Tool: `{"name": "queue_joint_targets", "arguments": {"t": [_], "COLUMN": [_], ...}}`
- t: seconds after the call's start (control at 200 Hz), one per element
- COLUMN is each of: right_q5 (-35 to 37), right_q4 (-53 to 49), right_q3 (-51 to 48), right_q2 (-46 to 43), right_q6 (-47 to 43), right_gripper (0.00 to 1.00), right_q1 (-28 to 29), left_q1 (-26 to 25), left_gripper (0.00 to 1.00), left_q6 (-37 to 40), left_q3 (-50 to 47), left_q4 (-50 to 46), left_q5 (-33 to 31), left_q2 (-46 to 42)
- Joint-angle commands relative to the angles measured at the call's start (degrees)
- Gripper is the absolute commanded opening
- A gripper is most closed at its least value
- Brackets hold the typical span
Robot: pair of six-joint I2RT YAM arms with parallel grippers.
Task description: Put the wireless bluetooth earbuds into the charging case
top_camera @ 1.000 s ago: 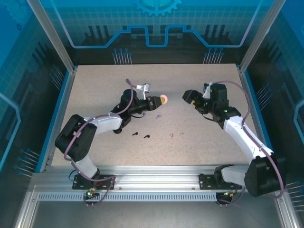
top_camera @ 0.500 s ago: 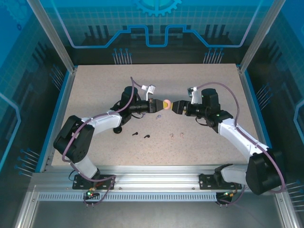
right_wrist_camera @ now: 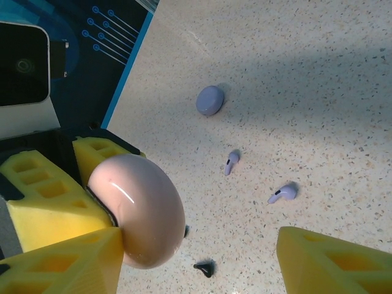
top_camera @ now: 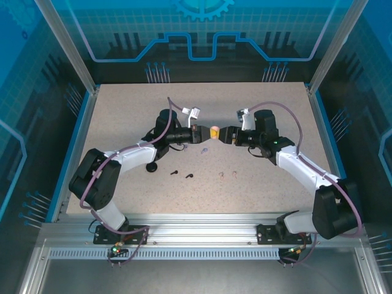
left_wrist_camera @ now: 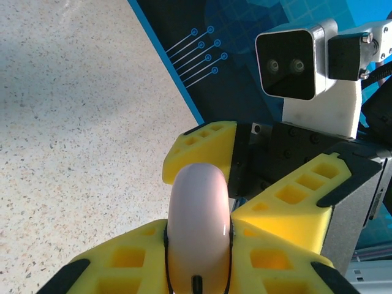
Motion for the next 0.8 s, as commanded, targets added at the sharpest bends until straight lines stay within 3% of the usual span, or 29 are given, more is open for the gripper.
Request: {"name": "queue_joint_targets", "arguments": {"t": [0.0, 0.38, 0.595, 0.795], "right_q5": [3.2, 0.8, -5.4, -6.5], "right_q4": [1.0, 0.4, 0.9, 2.4], "right_q3": [0.1, -3.5, -4.8, -4.5], "right_q2": [2.0, -1.2, -5.9, -4.5], "right_q6": [0.9, 1.7, -0.6, -0.2], "right_gripper": [0.65, 0.63, 0.64, 0.57], "right_q1": [-2.3, -4.5, -4.5, -3.7], "left_q1": [-0.4, -0.6, -0.5, -0.5], "left_gripper": [0.0, 0.0, 0.0, 0.0], "left_q6": [0.4, 0.8, -0.1, -3.4], "left_q3": [0.8, 0.6, 0.7, 0.3], "left_q4": [1.1, 1.1, 2.2, 6.1], "left_q5": [3.3, 3.2, 3.6, 3.9], "left_q2": [-1.3, -1.9, -1.3, 0.0]}}
